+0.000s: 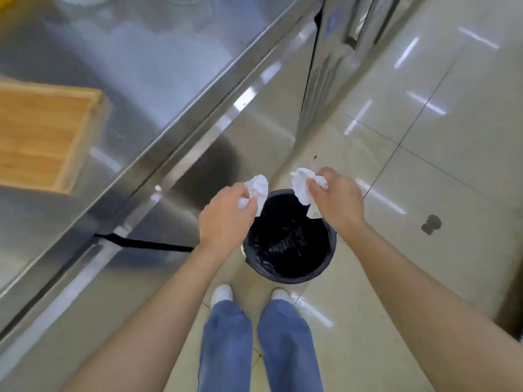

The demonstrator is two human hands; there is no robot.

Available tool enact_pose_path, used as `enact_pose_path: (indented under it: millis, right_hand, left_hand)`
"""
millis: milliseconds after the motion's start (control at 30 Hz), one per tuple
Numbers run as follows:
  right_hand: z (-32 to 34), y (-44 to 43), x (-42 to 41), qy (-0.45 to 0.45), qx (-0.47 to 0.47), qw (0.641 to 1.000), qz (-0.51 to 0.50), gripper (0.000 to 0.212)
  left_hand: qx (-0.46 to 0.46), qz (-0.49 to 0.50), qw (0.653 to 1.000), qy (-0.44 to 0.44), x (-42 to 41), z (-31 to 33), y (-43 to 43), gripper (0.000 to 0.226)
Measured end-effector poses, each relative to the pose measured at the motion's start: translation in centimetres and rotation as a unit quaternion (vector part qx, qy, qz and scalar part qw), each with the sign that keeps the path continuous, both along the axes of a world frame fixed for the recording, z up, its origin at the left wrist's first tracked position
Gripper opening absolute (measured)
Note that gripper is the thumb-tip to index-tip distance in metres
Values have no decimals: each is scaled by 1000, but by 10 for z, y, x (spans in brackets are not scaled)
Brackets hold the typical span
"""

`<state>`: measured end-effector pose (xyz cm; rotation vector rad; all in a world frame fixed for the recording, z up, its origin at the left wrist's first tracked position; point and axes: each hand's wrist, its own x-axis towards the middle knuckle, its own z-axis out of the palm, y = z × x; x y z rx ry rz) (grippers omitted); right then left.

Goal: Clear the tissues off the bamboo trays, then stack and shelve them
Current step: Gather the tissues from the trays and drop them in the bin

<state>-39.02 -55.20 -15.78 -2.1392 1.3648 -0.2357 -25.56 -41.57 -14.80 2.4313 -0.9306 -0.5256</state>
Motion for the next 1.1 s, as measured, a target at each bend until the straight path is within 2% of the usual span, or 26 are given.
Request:
enact_pose_path:
  millis: [200, 300, 367, 433, 500, 600, 700, 833, 1100]
  right_hand:
    - [-148, 8, -30, 42, 62, 996, -53, 22]
    - [-223, 16, -43, 73, 60, 994, -56, 21]
    - [-267, 20, -48, 84, 65, 992, -60, 25]
    - [-309, 24, -53, 125, 90, 988, -28, 37]
    - [-339, 31, -58, 194, 137, 970, 51, 58]
    - [-363, 40, -66, 226, 167, 952, 118, 80]
    - [-357, 40, -67, 229, 135, 954, 141, 84]
    - [-314, 22, -59, 218, 90, 960, 153, 83]
    - [-146, -49, -10, 161, -25, 974, 155, 78]
  left_hand:
    - [48, 70, 983, 166, -29, -144, -29, 14]
    - [89, 69, 980, 163, -45, -218, -35, 13]
    - [111, 60, 977, 171, -50, -265, -38, 22]
    - [151, 34, 963, 220, -55, -308, -38, 39]
    - [211, -29, 947, 240, -61, -339, -30, 56]
    - [293, -123, 932, 177, -62, -363, -13, 67]
    - [296, -172, 934, 107, -55, -357, -4, 68]
    - [259, -197, 945, 39, -37, -316, -14, 67]
    - [112, -173, 978, -29, 8, -149, -74, 62]
